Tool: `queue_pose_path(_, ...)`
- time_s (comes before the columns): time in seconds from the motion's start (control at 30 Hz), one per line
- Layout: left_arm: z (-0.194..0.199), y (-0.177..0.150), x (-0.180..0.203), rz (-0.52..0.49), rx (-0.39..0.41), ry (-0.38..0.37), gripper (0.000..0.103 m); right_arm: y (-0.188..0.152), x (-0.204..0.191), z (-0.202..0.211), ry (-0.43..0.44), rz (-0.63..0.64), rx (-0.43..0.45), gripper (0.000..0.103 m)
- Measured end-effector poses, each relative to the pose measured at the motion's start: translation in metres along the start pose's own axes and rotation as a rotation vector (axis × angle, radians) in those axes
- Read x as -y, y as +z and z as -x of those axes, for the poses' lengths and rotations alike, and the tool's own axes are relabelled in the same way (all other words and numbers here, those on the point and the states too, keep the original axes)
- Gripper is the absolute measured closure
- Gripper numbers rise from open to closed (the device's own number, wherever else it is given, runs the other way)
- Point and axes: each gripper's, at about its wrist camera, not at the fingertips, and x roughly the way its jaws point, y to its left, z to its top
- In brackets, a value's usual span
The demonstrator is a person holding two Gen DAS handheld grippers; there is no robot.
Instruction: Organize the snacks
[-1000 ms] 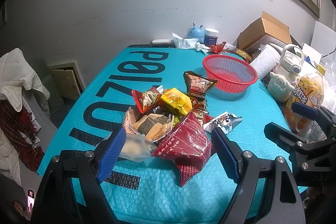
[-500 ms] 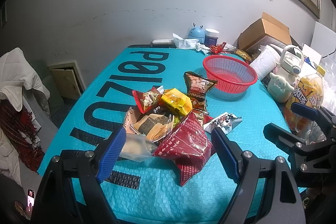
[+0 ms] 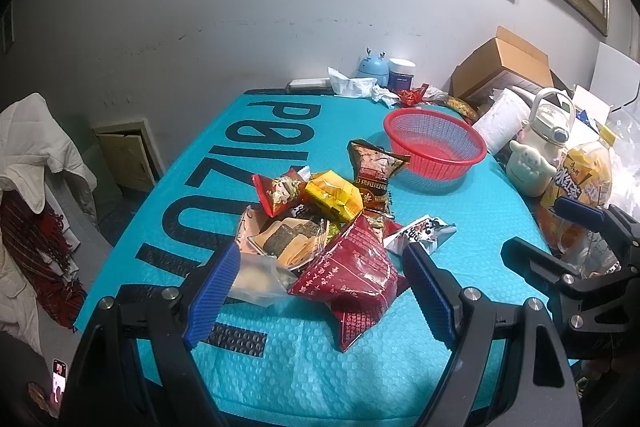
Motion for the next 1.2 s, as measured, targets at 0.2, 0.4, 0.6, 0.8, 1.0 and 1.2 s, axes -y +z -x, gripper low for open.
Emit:
queue_pose_path(0.2,0.004,-0.004,0.003,0.002,-0.004,-0.008,0.02,-0.004,0.0,0.004,0.004,0.0,0.004,0.0)
queue_pose_path(0.4,0.004,-0.009,0.006,0.005,-0.016,-0.012,0.02,-0.013,0.001,0.005,0.013,-0.001,-0.004,0.0)
queue_pose_path(0.6,-0.003,-0.016,0.008,0.017,-0.046,-0.026,0.02,-0.022,0.004,0.001,0.025,-0.006,-0.026,0.0)
queue_pose_path(0.8,-0.014,-0.023,0.01,0.025,-0.081,-0.038,0.02,-0.03,0.007,-0.01,0.037,-0.006,-0.059,0.0)
queue_pose_path(1.0,-0.03,-0.029,0.007,0.031,-0.125,-0.043,0.02,-0.036,0.007,-0.023,0.052,0.007,-0.092,0.0)
queue_pose_path(1.2,-0.047,-0.03,0.007,0.047,-0.168,-0.066,0.02,-0.036,0.011,-0.04,0.056,0.01,-0.124,0.0)
